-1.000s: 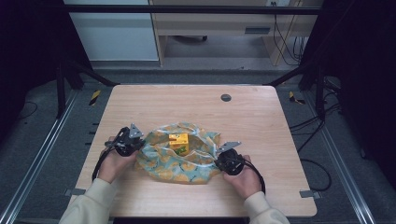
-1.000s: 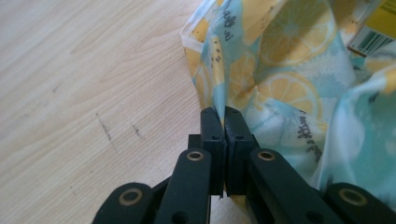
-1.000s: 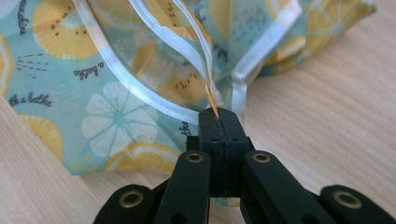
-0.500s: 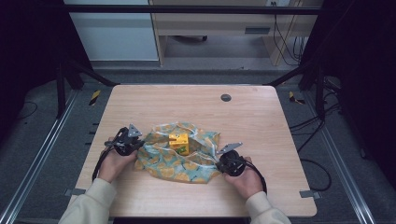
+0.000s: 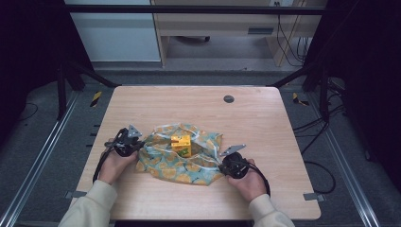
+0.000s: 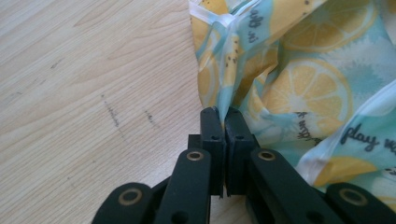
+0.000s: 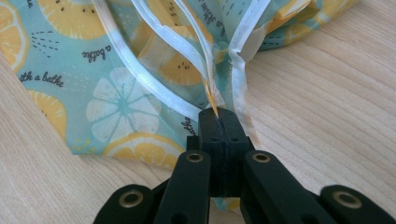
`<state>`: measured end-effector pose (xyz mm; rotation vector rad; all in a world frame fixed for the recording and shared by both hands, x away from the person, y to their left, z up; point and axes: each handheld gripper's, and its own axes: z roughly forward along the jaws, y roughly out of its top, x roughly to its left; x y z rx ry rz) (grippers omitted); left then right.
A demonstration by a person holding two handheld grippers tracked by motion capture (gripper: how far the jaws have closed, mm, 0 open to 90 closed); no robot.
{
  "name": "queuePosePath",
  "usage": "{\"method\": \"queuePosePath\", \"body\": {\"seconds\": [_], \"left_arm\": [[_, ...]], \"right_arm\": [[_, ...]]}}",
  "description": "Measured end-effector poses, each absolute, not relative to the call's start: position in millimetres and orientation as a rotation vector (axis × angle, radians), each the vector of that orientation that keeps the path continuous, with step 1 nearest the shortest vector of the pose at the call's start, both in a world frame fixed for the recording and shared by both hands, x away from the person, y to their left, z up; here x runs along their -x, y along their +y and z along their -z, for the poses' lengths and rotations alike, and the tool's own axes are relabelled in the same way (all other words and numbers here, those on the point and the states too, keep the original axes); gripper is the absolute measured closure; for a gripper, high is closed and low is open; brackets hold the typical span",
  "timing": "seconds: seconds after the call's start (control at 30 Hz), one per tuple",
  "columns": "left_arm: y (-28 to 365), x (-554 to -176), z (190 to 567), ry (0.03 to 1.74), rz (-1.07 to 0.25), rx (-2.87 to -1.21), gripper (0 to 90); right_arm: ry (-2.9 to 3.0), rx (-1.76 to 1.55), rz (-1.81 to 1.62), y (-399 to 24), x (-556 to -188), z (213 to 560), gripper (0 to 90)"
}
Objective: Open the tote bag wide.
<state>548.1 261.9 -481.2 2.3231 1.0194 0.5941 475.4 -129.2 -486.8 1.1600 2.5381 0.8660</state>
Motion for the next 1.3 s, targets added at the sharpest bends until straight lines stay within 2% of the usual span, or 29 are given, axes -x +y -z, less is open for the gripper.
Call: {"method": "queuePosePath", "body": {"seconds": [0.5,0.57,0.63,0.67,0.7,0.73,0.77,0.8,0.97,1.0,1.03,1.07,1.13,1.3], "left_arm": [[262.8,-548.0,486.0,1.028,-0.611,-2.326,85.7],[262.2,-546.1,485.4,1.025,-0.631,-2.322,79.4],[261.4,-544.7,483.7,1.02,-0.641,-2.327,70.9],[260.8,-542.9,481.5,1.014,-0.659,-2.324,70.9],[260.6,-540.5,478.2,1.01,-0.68,-2.312,61.6],[261.0,-539.0,475.8,1.011,-0.684,-2.302,58.3],[262.1,-536.5,471.7,1.01,-0.697,-2.289,58.3],[263.6,-533.1,466.0,1.016,-0.7,-2.267,51.1],[267.8,-522.6,448.8,1.018,-0.691,-2.19,40.4],[268.8,-519.8,444.3,1.011,-0.677,-2.171,40.4],[269.2,-516.2,439.4,1.008,-0.674,-2.149,35.9],[269.4,-514.0,436.4,1.006,-0.675,-2.144,35.9],[270.1,-508.9,429.3,0.992,-0.681,-2.133,31.5],[280.6,-501.4,420.0,1.016,-0.703,-2.102,24.6]], "right_arm": [[2.526,-1.169,-0.885,-129.9,-474.9,487.9,89.8],[2.517,-1.178,-0.886,-131.1,-474.5,488.0,83.6],[2.493,-1.158,-0.868,-132.0,-473.5,487.2,72.7],[2.493,-1.158,-0.868,-132.0,-473.5,487.2,72.7],[2.443,-1.153,-0.884,-134.8,-470.7,481.6,61.0],[2.422,-1.148,-0.908,-135.9,-469.7,479.1,56.5],[2.422,-1.148,-0.908,-135.9,-469.7,479.1,56.5],[2.364,-1.132,-0.958,-138.3,-466.6,471.0,48.6],[2.224,-1.111,-1.05,-146.5,-464.2,455.6,31.4],[2.224,-1.111,-1.05,-146.5,-464.2,455.6,31.4],[2.171,-1.136,-1.085,-152.5,-464.5,450.4,25.2],[2.171,-1.136,-1.085,-152.5,-464.5,450.4,25.2],[2.111,-1.164,-1.095,-160.9,-464.4,447.9,19.0],[2.07,-1.23,-1.046,-175.7,-466.8,449.4,15.2]]}}
